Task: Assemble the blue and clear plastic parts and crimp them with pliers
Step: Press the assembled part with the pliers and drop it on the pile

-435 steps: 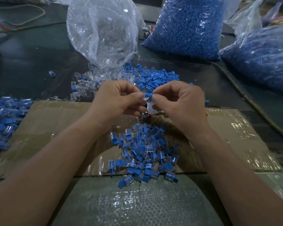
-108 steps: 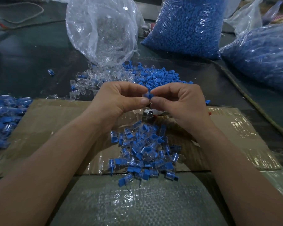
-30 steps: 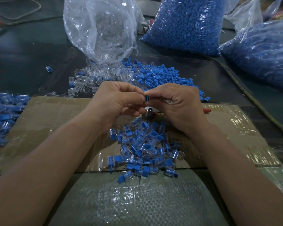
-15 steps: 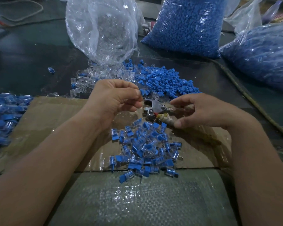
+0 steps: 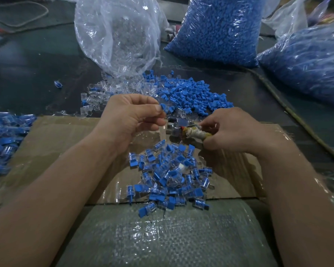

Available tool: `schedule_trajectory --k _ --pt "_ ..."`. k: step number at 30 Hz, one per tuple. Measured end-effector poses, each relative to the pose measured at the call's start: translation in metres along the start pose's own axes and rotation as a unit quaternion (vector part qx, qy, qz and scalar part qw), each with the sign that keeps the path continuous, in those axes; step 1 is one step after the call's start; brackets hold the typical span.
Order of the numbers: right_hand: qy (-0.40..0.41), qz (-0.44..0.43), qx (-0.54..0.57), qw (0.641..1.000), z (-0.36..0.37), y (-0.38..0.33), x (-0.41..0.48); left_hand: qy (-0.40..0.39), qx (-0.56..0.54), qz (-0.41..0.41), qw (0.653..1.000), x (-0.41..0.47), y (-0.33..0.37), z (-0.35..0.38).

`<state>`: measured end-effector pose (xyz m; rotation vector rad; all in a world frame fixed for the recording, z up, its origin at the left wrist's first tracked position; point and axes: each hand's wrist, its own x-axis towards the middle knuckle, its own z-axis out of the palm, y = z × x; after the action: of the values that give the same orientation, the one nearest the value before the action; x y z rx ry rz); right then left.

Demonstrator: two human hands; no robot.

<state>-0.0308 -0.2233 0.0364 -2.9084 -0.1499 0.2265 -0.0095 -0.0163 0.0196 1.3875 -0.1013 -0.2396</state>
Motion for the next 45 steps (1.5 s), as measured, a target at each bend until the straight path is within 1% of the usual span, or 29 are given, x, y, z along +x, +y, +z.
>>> schedule_trajectory --k 3,6,9,14,17,26,39,45 --pt "0.037 0.015 -0.047 0.998 0.004 -0.005 0.004 0.005 0.001 0.006 1.000 0.000 0.000 0.000" --pt "0.057 0.030 -0.053 0.997 0.009 -0.007 0.006 0.011 -0.001 0.018 1.000 0.000 -0.001 -0.001" --pt "0.076 0.034 -0.040 0.996 0.009 -0.004 0.007 0.013 -0.015 0.030 0.999 0.000 -0.001 -0.002" --pt "0.158 0.018 0.006 0.987 0.007 -0.002 0.003 0.022 -0.021 0.041 0.999 0.001 -0.001 -0.002" --pt "0.178 -0.007 0.042 0.983 0.009 -0.006 0.000 0.025 -0.025 0.044 0.998 0.001 -0.002 0.000" --pt "0.166 -0.044 0.092 0.981 0.016 -0.015 0.002 0.026 -0.026 0.071 0.997 -0.001 -0.004 0.003" --pt "0.154 -0.065 0.079 0.983 0.018 -0.020 0.000 0.023 -0.007 0.094 0.995 -0.003 -0.005 0.006" --pt "0.140 -0.068 0.072 0.985 0.017 -0.020 0.001 0.033 0.021 0.109 0.993 -0.003 -0.006 0.006"
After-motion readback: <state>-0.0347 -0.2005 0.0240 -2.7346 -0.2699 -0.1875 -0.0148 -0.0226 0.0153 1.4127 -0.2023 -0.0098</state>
